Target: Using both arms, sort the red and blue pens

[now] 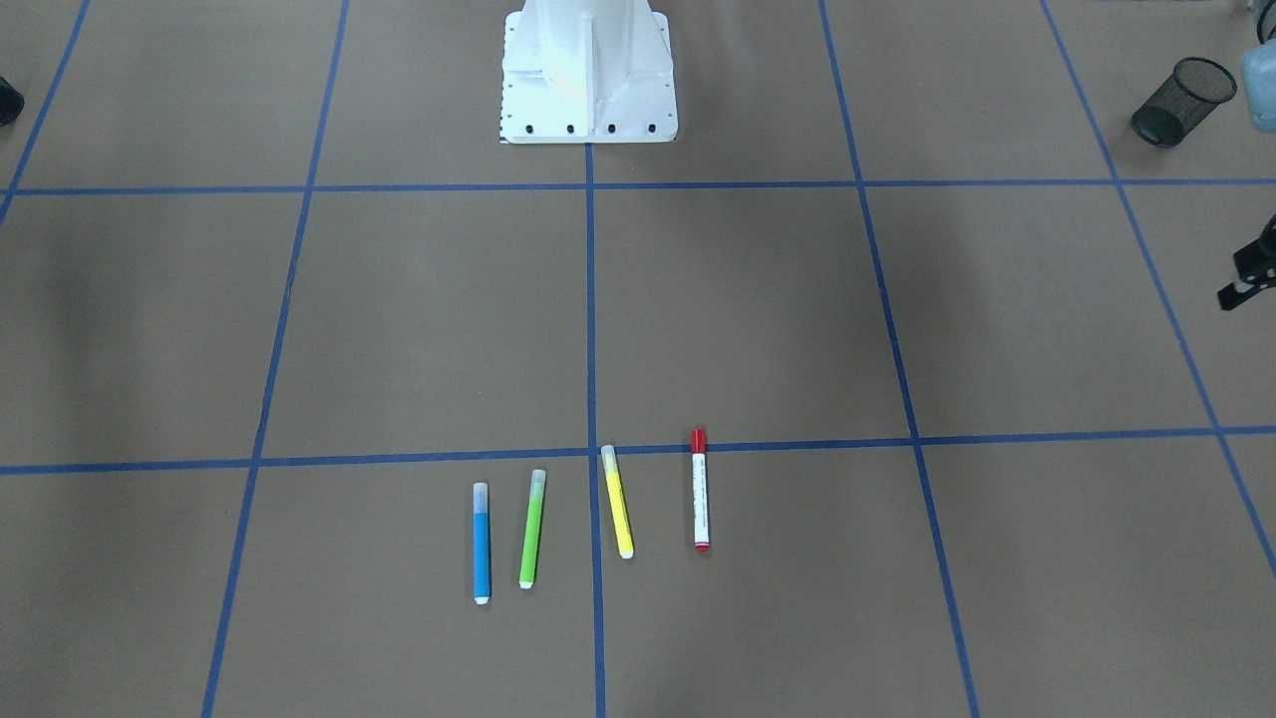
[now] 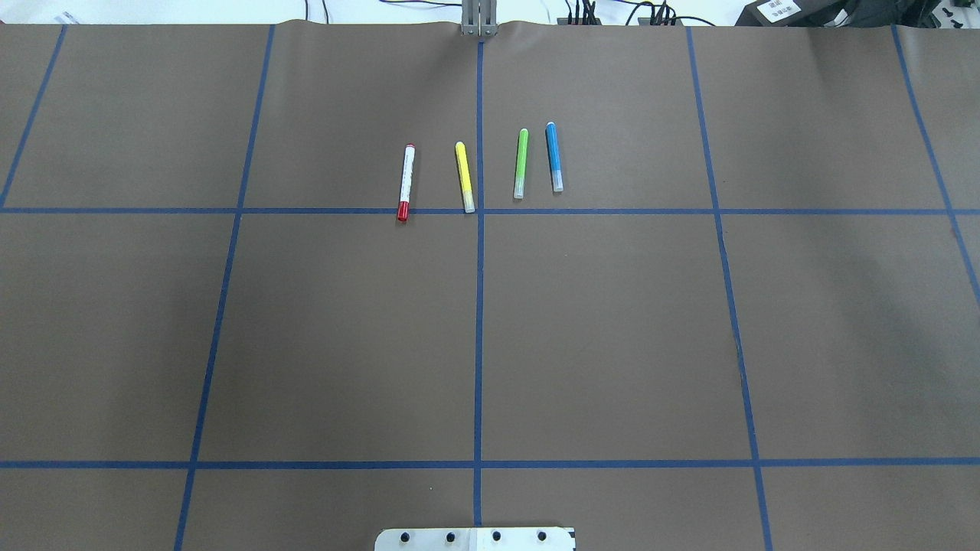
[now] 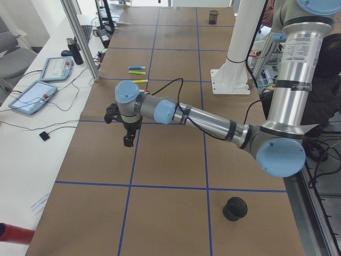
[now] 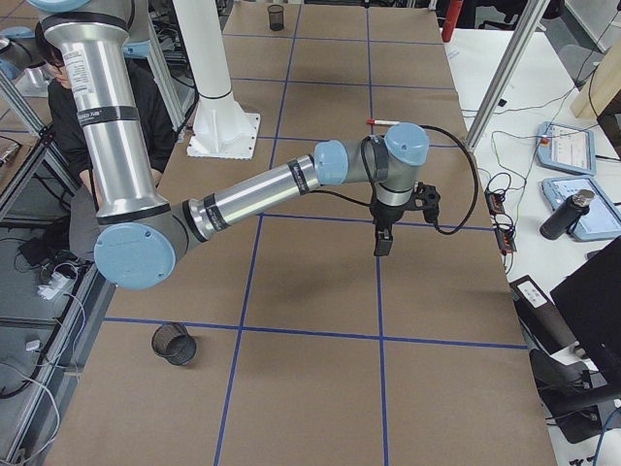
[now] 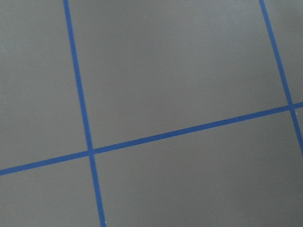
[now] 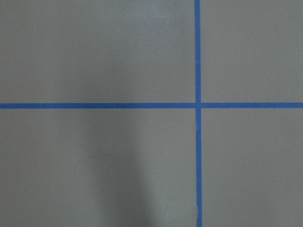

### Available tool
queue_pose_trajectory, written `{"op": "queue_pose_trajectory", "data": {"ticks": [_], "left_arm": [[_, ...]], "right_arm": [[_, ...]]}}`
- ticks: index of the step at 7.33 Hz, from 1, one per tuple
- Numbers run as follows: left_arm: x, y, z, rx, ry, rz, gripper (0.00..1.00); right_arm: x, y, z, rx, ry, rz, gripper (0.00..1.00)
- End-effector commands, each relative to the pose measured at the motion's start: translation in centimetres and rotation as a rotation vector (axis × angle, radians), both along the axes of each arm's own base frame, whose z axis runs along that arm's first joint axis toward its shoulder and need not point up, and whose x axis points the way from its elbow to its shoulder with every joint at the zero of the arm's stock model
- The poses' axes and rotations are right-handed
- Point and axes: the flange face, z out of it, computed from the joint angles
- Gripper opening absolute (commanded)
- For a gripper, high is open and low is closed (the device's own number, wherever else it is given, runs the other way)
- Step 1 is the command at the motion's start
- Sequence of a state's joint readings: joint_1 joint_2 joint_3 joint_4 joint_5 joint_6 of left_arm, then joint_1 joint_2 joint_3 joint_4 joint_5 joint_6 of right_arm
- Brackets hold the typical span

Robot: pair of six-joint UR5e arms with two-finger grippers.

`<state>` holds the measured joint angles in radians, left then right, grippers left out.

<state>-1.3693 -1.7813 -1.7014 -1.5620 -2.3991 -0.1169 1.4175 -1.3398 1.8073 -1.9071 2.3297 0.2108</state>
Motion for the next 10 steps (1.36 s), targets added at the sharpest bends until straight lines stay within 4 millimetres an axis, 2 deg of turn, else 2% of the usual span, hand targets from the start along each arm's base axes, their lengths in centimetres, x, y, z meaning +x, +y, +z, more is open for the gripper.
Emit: {"op": "queue_pose_trajectory", "data": {"ticks": [1,2,3,4,5,6,7,8,9,10], "left_arm": [[7.5,-2.9,-4.0,0.037,0.015,0.096,1.00],[12.1,-5.1,-6.7,0.063,0.026,0.152,1.00],[16.7,-6.9,-9.6,0.039,0.036,0.170,1.00],[19.2,-9.1,-11.8,-0.003,0.044,0.142,1.00],[22.1,-10.7,-13.5,-0.013,0.043,0.162,1.00],[27.7,-9.8,-15.1,-0.006,-0.001,0.190,1.00],[30.9,-9.9,-17.0,-0.031,-0.037,0.125,0.99],[34.6,-11.2,-18.9,-0.072,-0.023,0.093,0.99],[39.0,-11.1,-20.7,-0.101,0.006,0.067,0.99],[42.6,-10.3,-21.4,-0.058,-0.014,0.016,0.99]], "right_arm": [[-6.6,-1.5,-4.1,0.044,-0.006,-0.069,1.00],[-8.7,-1.7,-5.7,0.095,-0.018,-0.101,1.00],[-11.0,-1.4,-5.8,0.096,-0.033,-0.139,1.00],[-12.9,-1.2,-5.8,0.131,-0.022,-0.164,1.00],[-13.2,-1.3,-6.3,0.137,-0.030,-0.151,1.00],[-14.0,-1.0,-7.1,0.116,-0.038,-0.130,1.00],[-14.3,-0.9,-7.7,0.102,-0.048,-0.096,1.00],[-14.4,-0.7,-7.8,0.131,-0.062,-0.099,1.00],[-15.4,-0.4,-7.9,0.136,-0.065,-0.116,1.00],[-15.6,0.0,-8.6,0.151,-0.071,-0.122,1.00]]}}
